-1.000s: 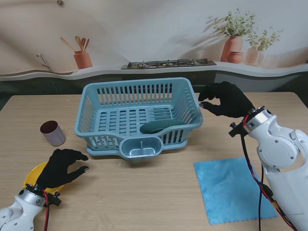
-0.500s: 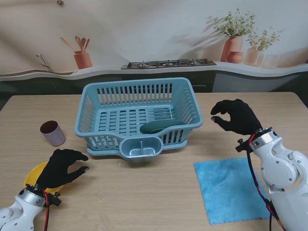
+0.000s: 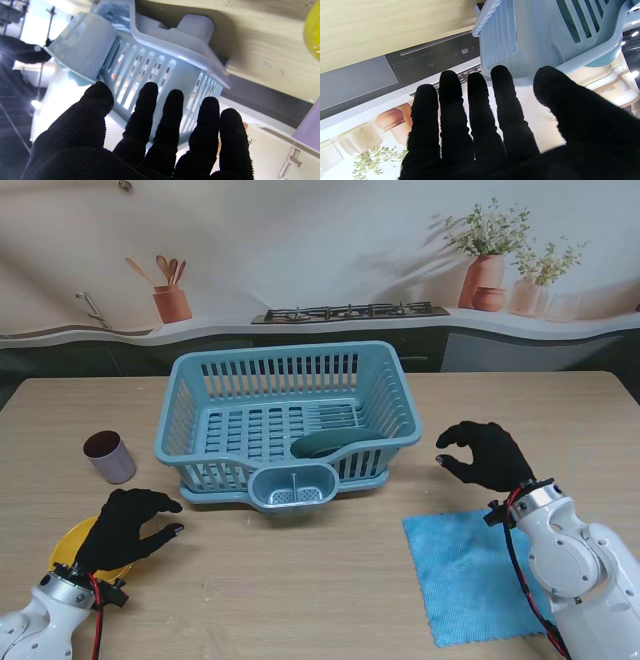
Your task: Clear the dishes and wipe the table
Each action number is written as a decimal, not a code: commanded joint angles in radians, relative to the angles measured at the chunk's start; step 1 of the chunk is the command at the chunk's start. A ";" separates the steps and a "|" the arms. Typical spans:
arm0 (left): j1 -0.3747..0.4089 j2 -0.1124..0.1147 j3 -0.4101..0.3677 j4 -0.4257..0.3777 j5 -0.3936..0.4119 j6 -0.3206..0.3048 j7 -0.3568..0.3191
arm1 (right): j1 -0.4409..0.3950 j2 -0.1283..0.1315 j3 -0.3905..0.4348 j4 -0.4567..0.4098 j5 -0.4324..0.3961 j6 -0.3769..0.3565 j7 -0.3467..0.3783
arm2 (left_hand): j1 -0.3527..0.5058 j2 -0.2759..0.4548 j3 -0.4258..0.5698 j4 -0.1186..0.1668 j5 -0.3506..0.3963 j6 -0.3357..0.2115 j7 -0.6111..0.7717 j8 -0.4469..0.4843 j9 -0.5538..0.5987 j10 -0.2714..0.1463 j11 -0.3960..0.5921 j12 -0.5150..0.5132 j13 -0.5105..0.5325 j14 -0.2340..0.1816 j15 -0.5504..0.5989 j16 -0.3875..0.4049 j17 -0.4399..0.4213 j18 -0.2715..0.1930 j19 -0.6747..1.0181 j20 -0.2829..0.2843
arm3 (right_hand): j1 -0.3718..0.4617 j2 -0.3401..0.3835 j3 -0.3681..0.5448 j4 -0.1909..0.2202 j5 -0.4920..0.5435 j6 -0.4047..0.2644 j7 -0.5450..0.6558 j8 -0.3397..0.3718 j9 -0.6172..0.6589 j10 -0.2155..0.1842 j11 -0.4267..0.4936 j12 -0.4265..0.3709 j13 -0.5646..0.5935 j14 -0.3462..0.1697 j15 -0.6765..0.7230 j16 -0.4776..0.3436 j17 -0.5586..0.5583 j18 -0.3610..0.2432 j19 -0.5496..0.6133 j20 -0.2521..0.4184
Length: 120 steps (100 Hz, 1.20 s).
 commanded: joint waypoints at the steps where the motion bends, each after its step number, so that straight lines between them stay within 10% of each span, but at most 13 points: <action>1: 0.010 -0.005 -0.001 -0.011 0.003 0.009 -0.001 | -0.015 -0.003 -0.002 0.007 -0.008 0.003 0.015 | 0.022 0.038 -0.022 -0.004 0.019 -0.003 -0.011 0.001 -0.005 0.012 -0.009 0.003 -0.016 0.024 0.000 0.011 -0.019 0.007 0.006 0.000 | -0.031 -0.015 0.022 0.031 -0.038 0.012 -0.017 0.010 -0.029 -0.014 -0.012 -0.011 -0.023 -0.025 -0.015 -0.015 -0.016 -0.032 -0.016 -0.012; 38: 0.086 -0.007 -0.059 -0.078 0.068 0.034 0.051 | -0.034 -0.005 0.002 0.006 -0.011 0.017 0.005 | 0.028 0.030 -0.032 -0.001 0.027 0.017 -0.038 -0.009 -0.016 0.027 -0.017 0.000 -0.028 0.031 -0.007 0.007 -0.026 0.009 0.005 -0.002 | -0.035 -0.018 0.026 0.030 -0.037 0.017 -0.034 0.017 -0.035 -0.011 -0.016 -0.014 -0.031 -0.023 -0.023 -0.018 -0.025 -0.031 -0.026 -0.019; 96: 0.198 0.008 -0.099 -0.154 0.229 0.273 0.161 | -0.045 -0.003 0.005 -0.015 0.000 0.037 0.034 | 0.020 0.023 -0.047 -0.003 0.039 0.065 -0.154 -0.041 -0.072 0.062 -0.037 -0.008 -0.088 0.041 -0.038 -0.017 -0.061 -0.007 -0.027 -0.023 | -0.034 -0.015 0.021 0.030 -0.040 0.024 -0.051 0.023 -0.046 -0.010 -0.019 -0.015 -0.046 -0.023 -0.029 -0.020 -0.037 -0.029 -0.038 -0.024; 120: 0.188 0.014 -0.074 -0.112 0.273 0.353 0.232 | -0.048 0.000 -0.001 -0.021 -0.006 0.054 0.048 | -0.167 -0.033 0.081 -0.021 0.087 0.110 -0.294 -0.058 -0.094 0.093 -0.071 -0.027 -0.120 0.044 -0.068 -0.063 -0.074 -0.033 -0.060 -0.053 | -0.007 -0.035 0.037 0.035 -0.041 0.023 -0.052 0.026 -0.048 -0.010 -0.018 -0.015 -0.048 -0.026 -0.030 -0.021 -0.041 -0.025 -0.042 -0.025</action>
